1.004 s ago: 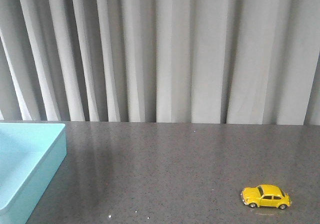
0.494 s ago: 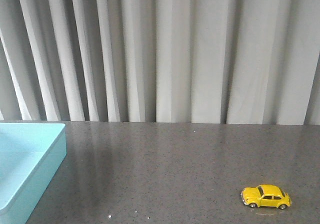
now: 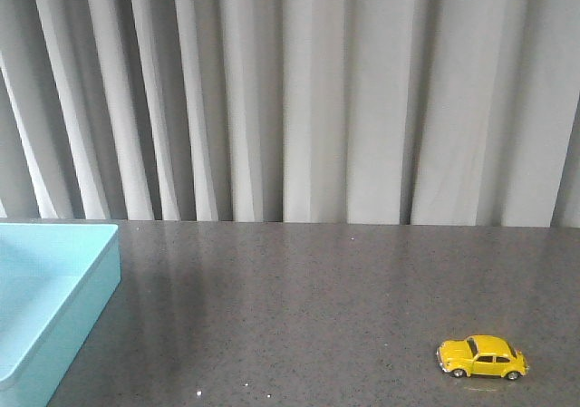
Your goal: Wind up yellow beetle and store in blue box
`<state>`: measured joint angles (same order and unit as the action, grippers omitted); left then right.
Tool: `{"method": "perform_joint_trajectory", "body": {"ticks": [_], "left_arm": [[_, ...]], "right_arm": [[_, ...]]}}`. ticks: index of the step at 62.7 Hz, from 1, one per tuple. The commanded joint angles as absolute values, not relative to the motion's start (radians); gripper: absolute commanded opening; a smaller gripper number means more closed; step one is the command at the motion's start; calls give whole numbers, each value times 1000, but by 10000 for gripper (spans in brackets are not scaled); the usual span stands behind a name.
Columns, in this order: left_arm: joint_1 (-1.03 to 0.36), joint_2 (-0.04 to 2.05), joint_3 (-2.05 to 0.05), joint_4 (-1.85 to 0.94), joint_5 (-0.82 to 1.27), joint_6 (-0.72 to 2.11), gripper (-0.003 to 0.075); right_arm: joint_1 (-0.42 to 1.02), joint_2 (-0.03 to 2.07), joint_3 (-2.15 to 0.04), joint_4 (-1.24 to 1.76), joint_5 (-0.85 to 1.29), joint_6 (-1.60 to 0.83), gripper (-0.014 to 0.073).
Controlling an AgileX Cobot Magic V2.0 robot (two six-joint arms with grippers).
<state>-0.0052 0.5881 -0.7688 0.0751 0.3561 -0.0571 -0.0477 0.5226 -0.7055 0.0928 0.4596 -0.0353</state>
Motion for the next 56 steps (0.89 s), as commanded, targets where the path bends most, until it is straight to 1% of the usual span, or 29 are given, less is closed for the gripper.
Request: {"method": "perform_joint_trajectory", "body": {"ticks": [1, 13, 24, 32, 37, 41, 45, 49, 54, 56], "left_arm": [[-11, 673, -806, 73, 329, -60, -6], [-11, 789, -806, 73, 437, -61, -6], [-11, 850, -806, 73, 544, -61, -6], [-11, 870, -806, 73, 547, -61, -5], [-11, 870, -806, 73, 545, -61, 6], [-11, 870, -806, 76, 546, -61, 30], [-11, 870, -806, 80, 554, -61, 71], [-11, 870, -806, 94, 557, -61, 125], [-11, 870, -806, 111, 558, -60, 224], [-11, 870, -806, 110, 558, -60, 281]], "right_arm": [[-53, 609, -741, 87, 442, -36, -6], [-53, 738, -736, 91, 544, -36, -6], [-53, 796, -736, 88, 617, -36, -6], [-53, 813, -736, 79, 624, -65, -4], [-53, 814, -736, 74, 624, -82, 17], [-53, 814, -736, 63, 624, -115, 63], [-53, 814, -736, 57, 624, -125, 136], [-53, 814, -736, 57, 625, -126, 247], [-53, 814, -736, 57, 625, -126, 391], [-53, 814, -736, 57, 624, -126, 442]]}}
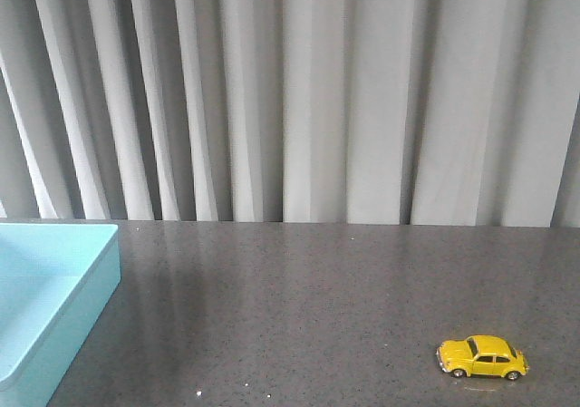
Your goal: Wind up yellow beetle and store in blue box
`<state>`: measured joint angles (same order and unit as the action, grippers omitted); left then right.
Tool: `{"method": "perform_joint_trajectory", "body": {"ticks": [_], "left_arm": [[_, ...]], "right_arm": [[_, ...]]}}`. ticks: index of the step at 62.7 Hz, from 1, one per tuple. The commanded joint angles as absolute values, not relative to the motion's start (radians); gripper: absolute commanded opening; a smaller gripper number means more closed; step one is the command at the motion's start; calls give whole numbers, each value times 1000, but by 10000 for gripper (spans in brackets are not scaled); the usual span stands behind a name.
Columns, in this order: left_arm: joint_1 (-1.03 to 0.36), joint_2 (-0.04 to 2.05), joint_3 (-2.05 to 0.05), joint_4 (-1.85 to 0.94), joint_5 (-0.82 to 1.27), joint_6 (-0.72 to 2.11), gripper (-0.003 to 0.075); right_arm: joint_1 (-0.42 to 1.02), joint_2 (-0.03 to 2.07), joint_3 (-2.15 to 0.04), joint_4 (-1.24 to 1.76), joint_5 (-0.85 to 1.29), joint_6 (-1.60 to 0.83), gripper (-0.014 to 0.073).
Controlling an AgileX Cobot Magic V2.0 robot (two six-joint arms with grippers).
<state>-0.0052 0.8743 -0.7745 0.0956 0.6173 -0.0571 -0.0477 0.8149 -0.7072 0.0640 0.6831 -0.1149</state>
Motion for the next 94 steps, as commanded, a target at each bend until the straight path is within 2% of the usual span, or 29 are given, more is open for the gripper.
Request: {"method": "perform_joint_trajectory", "body": {"ticks": [1, 5, 10, 18, 29, 39, 46, 60, 78, 94], "left_arm": [[-11, 870, -806, 110, 558, -60, 316], [-11, 870, -806, 110, 558, -60, 414], [-11, 870, -806, 108, 557, -60, 505], [-11, 870, -806, 108, 558, -60, 574], [-11, 870, -806, 107, 558, -60, 568], [-11, 870, -806, 107, 558, -60, 558], [-11, 870, -806, 107, 558, -60, 557], [-11, 870, -806, 107, 558, -60, 557], [-11, 870, -806, 107, 558, -60, 557], [-11, 870, -806, 107, 558, -60, 557]], "right_arm": [[-53, 814, -736, 57, 624, -126, 478], [-53, 814, -736, 57, 624, -126, 577], [-53, 814, -736, 57, 622, -126, 648], [-53, 814, -736, 76, 622, -106, 670], [-53, 862, -799, 125, 638, -125, 631], [-48, 1009, -952, 143, 794, -144, 587], [-8, 1119, -1051, 135, 827, -135, 573], [56, 1363, -1263, 31, 932, 21, 565], [1, 1679, -1575, 98, 1154, 12, 565], [-15, 1837, -1741, 85, 1204, 0, 565]]}}
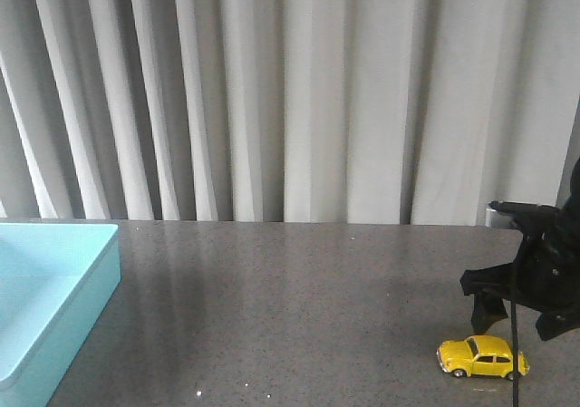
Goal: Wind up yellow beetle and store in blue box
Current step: 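Lower the right gripper over the yellow toy car and grip it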
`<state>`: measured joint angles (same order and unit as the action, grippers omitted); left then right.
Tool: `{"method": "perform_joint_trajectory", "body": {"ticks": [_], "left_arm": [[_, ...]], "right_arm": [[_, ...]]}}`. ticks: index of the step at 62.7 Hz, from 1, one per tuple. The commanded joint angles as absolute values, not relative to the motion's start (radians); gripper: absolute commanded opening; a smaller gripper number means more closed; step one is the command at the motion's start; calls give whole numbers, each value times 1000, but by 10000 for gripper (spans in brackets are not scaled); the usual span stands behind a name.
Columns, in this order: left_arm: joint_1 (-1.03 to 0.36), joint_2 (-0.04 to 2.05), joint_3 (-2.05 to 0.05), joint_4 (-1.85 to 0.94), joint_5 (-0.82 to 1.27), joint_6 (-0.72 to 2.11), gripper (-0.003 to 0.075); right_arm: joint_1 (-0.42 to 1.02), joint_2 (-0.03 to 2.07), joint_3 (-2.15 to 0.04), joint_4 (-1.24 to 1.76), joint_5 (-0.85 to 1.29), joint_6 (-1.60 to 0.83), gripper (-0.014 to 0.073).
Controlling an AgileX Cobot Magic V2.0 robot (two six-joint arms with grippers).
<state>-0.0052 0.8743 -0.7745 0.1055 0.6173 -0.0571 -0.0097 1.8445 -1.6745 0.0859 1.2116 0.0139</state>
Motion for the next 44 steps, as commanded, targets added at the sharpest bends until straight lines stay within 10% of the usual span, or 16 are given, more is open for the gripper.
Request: {"method": "perform_joint_trajectory", "body": {"ticks": [1, 44], "left_arm": [[-11, 870, -806, 107, 558, -60, 557], [-11, 870, -806, 107, 558, -60, 557]], "right_arm": [[-15, 1845, -1746, 84, 1204, 0, 565], [-15, 2020, -1788, 60, 1140, 0, 565]]}}
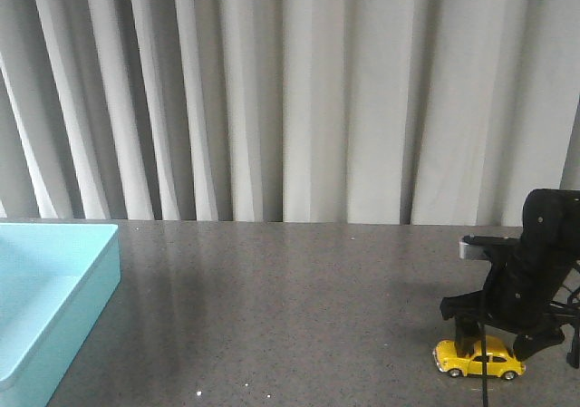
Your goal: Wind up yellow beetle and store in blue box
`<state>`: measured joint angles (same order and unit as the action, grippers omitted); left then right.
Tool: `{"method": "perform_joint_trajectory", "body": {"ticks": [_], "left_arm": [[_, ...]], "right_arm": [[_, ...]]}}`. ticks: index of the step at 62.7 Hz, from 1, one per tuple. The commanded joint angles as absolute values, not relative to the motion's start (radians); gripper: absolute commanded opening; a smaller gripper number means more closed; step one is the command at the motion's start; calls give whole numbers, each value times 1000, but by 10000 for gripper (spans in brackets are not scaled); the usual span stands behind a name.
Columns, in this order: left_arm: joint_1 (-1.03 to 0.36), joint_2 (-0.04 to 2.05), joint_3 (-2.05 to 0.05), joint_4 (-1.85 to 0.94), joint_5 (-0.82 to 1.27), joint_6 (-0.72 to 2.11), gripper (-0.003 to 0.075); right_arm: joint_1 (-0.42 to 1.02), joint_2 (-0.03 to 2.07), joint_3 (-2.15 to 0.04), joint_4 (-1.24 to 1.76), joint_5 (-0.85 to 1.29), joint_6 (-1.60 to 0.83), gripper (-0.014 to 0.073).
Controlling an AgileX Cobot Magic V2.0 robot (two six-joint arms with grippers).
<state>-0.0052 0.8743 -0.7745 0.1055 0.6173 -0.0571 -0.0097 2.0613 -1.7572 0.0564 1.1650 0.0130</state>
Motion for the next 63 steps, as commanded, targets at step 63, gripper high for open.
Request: {"method": "perform_joint_trajectory", "body": {"ticks": [63], "left_arm": [[-11, 870, -806, 107, 558, -60, 557]], "right_arm": [[-413, 2040, -1786, 68, 1220, -263, 565]]}}
